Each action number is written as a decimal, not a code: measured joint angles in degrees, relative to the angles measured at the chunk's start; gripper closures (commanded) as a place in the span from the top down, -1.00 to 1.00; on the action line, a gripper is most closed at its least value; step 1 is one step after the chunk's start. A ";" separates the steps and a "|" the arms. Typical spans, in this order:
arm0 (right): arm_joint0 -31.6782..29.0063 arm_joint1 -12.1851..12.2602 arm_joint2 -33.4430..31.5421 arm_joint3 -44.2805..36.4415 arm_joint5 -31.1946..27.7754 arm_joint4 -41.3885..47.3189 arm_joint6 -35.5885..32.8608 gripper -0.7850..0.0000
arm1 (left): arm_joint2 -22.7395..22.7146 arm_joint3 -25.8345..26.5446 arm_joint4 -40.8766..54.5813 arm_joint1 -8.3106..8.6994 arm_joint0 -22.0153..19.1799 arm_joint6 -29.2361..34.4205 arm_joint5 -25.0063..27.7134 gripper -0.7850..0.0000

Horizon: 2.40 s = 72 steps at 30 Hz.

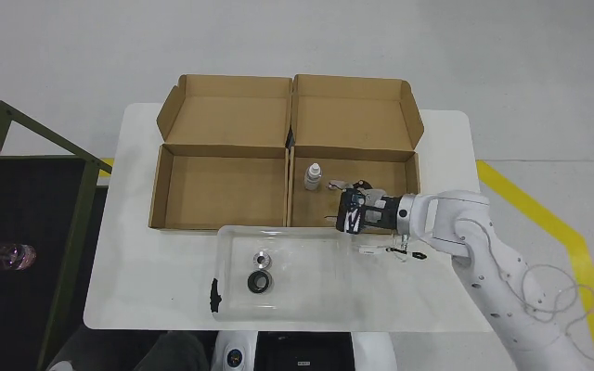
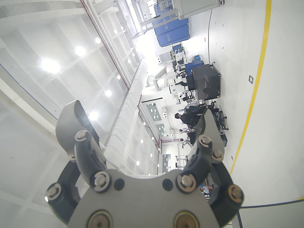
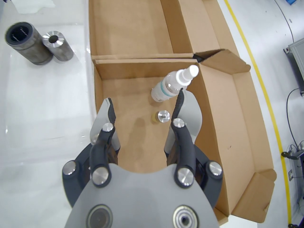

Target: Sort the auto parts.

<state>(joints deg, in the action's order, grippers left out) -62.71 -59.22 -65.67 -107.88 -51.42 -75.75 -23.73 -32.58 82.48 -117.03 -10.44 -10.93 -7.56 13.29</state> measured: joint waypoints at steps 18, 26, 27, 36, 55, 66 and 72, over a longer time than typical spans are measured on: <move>-2.99 -0.42 7.36 -6.53 0.19 -2.32 2.48 0.10 | 0.00 0.00 0.00 0.00 0.00 0.00 0.00 1.00; 0.46 -1.76 13.90 -5.35 1.33 -3.35 0.98 0.10 | 0.00 0.00 0.00 0.00 0.00 0.00 0.00 1.00; 0.72 -1.89 14.51 -5.33 1.43 -3.45 0.76 0.07 | 0.00 0.00 0.00 0.00 0.00 0.00 0.00 1.00; 3.64 -3.36 19.97 -3.75 3.15 -4.75 -1.64 -0.01 | 0.00 0.00 0.00 0.00 0.00 0.00 0.00 1.00; 9.74 -7.01 28.52 1.80 7.73 -7.84 -7.27 -0.07 | 0.00 0.00 0.00 0.00 0.00 0.00 0.00 1.00; 10.93 -8.71 31.93 3.79 8.33 -9.27 -9.81 -0.08 | 0.00 0.00 0.00 0.00 0.00 0.00 0.00 1.00; 11.67 -9.53 32.96 5.16 8.59 -10.06 -10.82 -0.08 | 0.00 0.00 0.00 0.00 0.00 0.00 0.00 1.00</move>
<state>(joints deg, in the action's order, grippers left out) -51.04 -68.75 -32.71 -102.71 -42.84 -85.81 -34.55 -32.58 82.48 -117.03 -10.44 -10.93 -7.56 13.29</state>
